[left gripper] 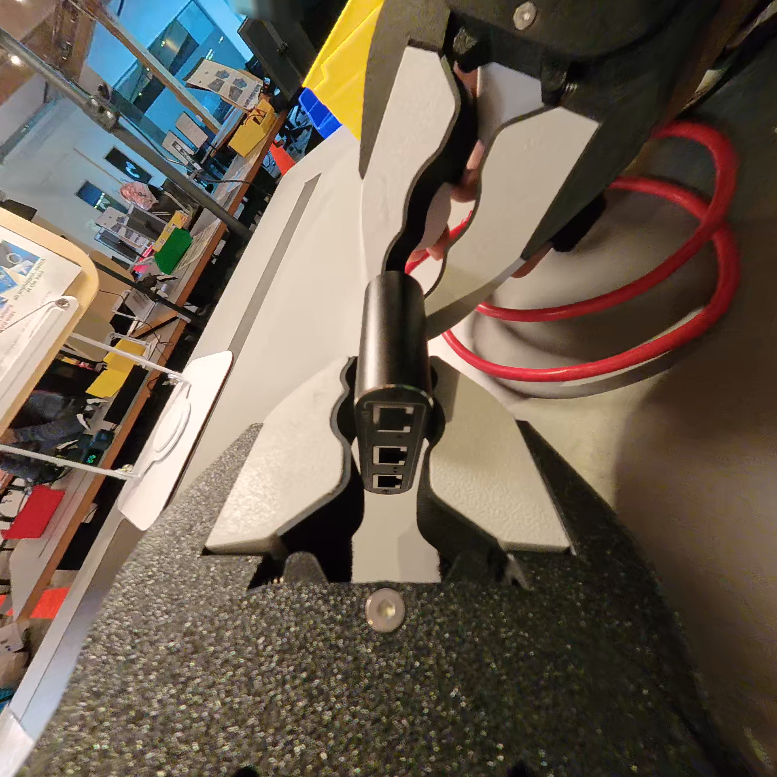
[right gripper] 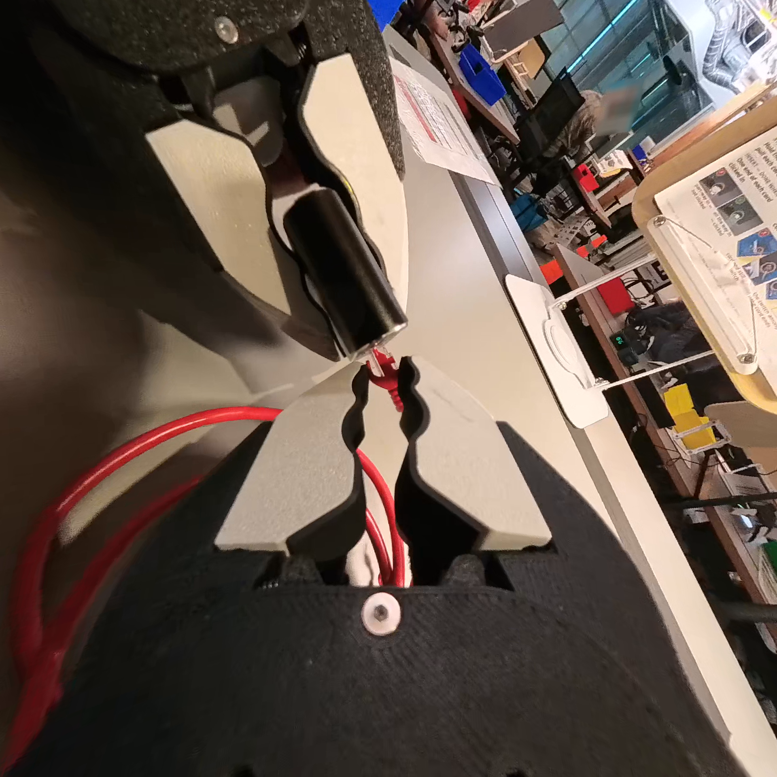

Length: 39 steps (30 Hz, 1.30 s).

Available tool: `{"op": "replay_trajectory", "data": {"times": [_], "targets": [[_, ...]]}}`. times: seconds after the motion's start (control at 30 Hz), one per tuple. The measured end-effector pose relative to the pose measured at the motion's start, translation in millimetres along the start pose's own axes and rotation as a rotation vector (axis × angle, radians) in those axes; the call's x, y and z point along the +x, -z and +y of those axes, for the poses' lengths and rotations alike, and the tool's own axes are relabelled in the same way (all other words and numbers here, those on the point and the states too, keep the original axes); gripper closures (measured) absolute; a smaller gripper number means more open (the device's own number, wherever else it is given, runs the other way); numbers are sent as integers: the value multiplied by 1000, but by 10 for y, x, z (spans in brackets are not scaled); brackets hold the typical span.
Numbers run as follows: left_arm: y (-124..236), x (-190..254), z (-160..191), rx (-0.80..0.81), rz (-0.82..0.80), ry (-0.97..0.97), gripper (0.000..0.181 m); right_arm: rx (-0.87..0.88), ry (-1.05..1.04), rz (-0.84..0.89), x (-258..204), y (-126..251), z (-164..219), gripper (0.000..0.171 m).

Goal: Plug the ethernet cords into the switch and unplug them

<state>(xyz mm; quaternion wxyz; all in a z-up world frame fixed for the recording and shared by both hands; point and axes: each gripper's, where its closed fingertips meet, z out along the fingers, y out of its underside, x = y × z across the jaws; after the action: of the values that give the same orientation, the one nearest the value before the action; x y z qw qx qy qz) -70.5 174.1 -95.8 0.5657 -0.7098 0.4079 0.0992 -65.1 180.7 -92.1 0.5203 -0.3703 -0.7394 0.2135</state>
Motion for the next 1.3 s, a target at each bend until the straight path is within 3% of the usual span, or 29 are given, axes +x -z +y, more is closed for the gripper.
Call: {"op": "replay_trajectory", "data": {"times": [0.03,0.37,0.57,0.8,1.3], "targets": [[4,0,-3,4,5,8,152,1,12,5,-1,2,-6,155],[-4,-17,-7,-8,-1,54,152,-27,96,67,30,8,-8,155],[-21,19,-6,28,68,199,152,-11,84,55,-3,-14,4,155],[-17,199,-95,73,142,110,153,-35,105,-37,-114,-81,145,144],[-29,189,16,34,133,53,153,53,133,-109,-165,3,93,150]]}}
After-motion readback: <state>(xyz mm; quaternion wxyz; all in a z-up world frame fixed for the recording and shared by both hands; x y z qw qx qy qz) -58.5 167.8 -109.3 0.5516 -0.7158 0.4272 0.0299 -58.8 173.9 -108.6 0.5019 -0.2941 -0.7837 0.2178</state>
